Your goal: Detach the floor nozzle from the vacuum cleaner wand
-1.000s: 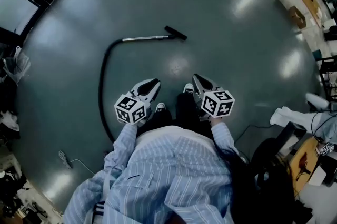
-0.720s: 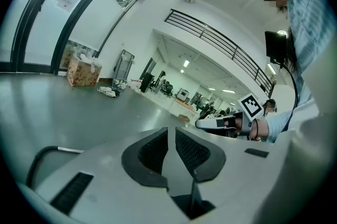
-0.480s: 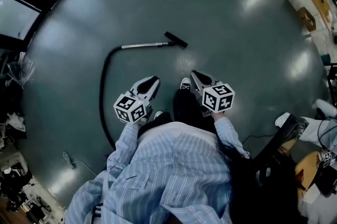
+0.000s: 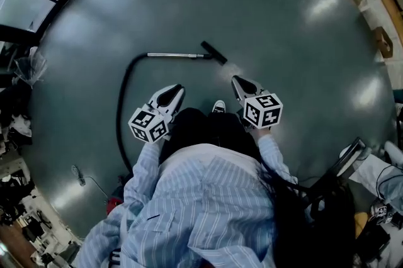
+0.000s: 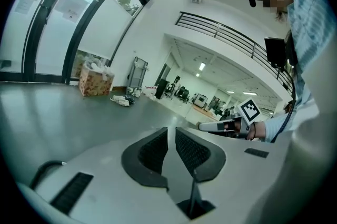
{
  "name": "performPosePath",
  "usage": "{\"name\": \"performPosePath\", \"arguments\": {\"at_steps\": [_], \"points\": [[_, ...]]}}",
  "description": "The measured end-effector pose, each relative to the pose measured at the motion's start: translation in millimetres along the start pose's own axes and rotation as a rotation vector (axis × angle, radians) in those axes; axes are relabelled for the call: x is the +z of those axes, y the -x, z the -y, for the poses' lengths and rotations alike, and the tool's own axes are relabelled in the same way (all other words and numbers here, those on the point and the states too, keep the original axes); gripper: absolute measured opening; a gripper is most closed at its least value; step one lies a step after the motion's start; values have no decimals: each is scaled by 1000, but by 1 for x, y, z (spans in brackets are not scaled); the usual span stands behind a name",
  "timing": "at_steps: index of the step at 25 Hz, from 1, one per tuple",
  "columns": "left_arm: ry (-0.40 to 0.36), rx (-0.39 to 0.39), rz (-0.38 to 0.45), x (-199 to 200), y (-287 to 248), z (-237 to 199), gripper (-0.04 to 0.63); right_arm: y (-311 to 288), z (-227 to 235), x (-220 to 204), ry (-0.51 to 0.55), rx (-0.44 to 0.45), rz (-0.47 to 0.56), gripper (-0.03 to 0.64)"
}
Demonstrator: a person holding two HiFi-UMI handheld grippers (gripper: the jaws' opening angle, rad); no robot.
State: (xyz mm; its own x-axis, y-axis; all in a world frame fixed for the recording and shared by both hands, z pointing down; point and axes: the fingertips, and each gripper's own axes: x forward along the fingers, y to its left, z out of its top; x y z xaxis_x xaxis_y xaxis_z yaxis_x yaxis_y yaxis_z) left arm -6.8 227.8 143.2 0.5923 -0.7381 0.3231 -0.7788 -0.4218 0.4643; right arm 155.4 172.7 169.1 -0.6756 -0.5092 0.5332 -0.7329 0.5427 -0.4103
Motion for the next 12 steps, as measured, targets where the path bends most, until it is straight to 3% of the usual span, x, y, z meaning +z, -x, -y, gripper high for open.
{"name": "performPosePath", "arguments": {"at_steps": [6,12], "points": [[-17,16,-53,10,-23,-31,49,-37,7,-6,-29,54,-71,3],[-64,-32,-152,6,-58,-81,49,-86,22,-15,-19,10,-130,3]]}}
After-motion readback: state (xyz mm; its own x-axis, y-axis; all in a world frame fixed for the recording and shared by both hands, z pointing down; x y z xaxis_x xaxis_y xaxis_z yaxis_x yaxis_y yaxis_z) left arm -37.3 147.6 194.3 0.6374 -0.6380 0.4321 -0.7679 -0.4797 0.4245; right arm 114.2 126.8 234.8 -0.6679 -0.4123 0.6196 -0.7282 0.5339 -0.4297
